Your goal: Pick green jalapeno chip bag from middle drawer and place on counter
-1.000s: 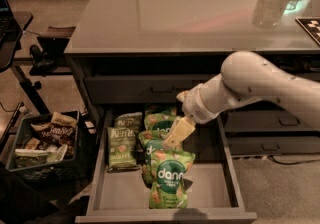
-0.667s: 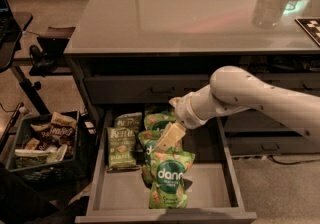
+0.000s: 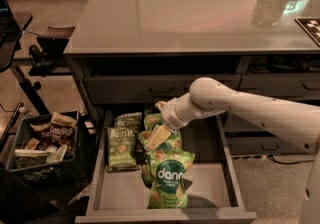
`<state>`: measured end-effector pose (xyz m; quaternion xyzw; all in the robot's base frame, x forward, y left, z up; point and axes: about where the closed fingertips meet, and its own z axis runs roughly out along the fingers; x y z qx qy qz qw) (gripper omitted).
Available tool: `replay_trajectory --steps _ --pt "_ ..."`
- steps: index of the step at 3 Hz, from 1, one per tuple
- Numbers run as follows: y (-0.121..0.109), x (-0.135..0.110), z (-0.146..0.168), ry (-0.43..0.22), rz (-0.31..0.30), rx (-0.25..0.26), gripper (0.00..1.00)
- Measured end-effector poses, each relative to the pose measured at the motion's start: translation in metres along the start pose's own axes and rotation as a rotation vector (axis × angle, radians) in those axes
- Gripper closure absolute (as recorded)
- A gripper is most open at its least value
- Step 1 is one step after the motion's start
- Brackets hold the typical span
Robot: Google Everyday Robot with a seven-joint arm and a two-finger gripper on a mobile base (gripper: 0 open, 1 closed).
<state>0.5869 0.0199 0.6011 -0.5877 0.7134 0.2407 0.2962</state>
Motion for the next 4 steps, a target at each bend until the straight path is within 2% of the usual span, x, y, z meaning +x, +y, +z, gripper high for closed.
replay_trajectory --steps 1,2,3,4 --pt "0.001 0.001 0.004 0.001 0.003 -0.001 0.0" --pt "0.001 0.007 0.036 0.027 0.021 0.023 0.0" --pt "0.0 0.013 0.088 0.105 -0.011 0.056 0.0" --pt "-0.001 0.012 0.129 0.146 -0.054 0.054 0.0"
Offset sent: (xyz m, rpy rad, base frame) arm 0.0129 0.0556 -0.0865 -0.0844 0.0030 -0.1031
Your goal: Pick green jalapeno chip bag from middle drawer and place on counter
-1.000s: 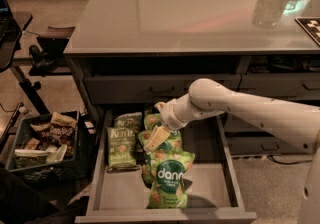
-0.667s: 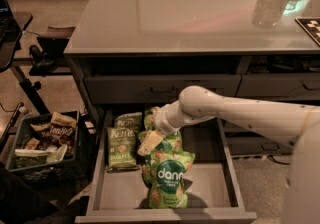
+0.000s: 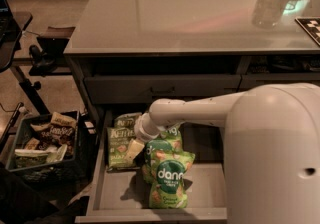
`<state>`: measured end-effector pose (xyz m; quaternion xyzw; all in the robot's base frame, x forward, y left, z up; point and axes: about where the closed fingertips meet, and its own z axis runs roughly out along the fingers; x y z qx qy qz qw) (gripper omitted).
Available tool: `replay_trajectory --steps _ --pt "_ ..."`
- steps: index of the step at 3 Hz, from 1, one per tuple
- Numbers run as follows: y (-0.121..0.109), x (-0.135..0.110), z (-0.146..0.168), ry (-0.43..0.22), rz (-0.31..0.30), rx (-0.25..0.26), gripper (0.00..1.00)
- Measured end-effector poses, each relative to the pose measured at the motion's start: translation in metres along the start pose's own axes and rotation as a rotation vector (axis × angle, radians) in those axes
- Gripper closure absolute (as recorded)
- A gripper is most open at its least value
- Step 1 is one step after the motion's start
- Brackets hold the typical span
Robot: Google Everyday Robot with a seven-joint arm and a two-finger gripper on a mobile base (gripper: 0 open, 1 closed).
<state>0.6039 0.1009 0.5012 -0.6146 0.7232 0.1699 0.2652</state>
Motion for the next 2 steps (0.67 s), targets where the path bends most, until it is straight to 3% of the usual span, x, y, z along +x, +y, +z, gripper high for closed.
replay_trajectory --steps 2 --pt "-0.011 -0.008 0.049 -0.027 -0.041 -0.033 0.0"
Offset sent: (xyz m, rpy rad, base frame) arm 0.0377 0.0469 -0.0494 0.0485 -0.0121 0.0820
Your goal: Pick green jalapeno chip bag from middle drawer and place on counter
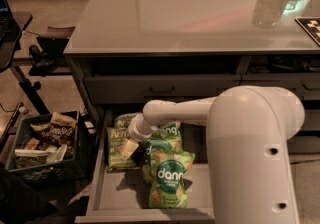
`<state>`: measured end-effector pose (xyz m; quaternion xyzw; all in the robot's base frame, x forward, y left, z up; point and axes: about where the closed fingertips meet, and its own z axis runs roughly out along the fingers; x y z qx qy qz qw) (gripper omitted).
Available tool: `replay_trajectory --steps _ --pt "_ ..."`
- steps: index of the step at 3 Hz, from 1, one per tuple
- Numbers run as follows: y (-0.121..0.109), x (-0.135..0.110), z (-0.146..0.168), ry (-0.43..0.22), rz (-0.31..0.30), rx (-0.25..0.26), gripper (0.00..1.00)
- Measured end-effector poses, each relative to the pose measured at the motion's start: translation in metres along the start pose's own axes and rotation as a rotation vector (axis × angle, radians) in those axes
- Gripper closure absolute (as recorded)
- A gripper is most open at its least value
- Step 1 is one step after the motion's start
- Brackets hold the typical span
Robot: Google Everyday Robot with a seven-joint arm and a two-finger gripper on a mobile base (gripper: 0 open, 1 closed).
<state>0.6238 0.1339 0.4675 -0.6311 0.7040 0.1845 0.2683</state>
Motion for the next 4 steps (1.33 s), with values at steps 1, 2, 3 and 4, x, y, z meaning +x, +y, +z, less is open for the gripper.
replay_trajectory --steps 1,2,3,4 --pt "-0.007 0.001 0.022 -0.011 -0.013 -0.017 0.0" --pt "-0.01 0.003 0.041 0.002 -0.034 -0.026 0.0" --pt "-0.012 0.009 0.054 0.022 -0.048 -0.029 0.0" --pt "-0.014 0.014 0.064 0.039 -0.055 -0.032 0.0"
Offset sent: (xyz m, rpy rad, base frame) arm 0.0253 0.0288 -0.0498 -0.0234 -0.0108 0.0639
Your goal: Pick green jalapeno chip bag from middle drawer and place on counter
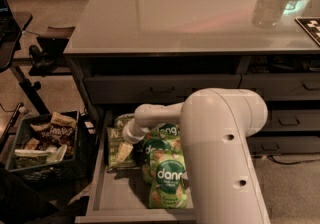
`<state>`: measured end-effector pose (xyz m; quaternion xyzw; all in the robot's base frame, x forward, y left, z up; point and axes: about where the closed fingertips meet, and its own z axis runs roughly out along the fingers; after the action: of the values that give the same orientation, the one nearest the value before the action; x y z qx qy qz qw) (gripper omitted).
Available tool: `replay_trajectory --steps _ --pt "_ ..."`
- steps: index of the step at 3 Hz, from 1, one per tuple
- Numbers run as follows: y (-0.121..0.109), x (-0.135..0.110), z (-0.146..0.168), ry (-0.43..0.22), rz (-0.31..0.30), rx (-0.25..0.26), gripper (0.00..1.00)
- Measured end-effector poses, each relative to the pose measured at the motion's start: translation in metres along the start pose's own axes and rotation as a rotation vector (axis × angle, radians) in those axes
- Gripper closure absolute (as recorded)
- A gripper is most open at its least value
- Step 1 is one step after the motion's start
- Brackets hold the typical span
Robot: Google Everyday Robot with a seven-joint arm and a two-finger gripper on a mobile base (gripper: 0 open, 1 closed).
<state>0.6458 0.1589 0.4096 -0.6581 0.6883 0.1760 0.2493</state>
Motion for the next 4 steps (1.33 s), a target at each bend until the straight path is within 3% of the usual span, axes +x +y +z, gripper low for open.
replay_trajectory --steps 1,4 --pt "0.0014 0.0025 0.0037 0.009 -0.005 -0.005 0.19" --pt "0.0015 0.0024 0.0037 0.009 -0.005 -0.005 0.89"
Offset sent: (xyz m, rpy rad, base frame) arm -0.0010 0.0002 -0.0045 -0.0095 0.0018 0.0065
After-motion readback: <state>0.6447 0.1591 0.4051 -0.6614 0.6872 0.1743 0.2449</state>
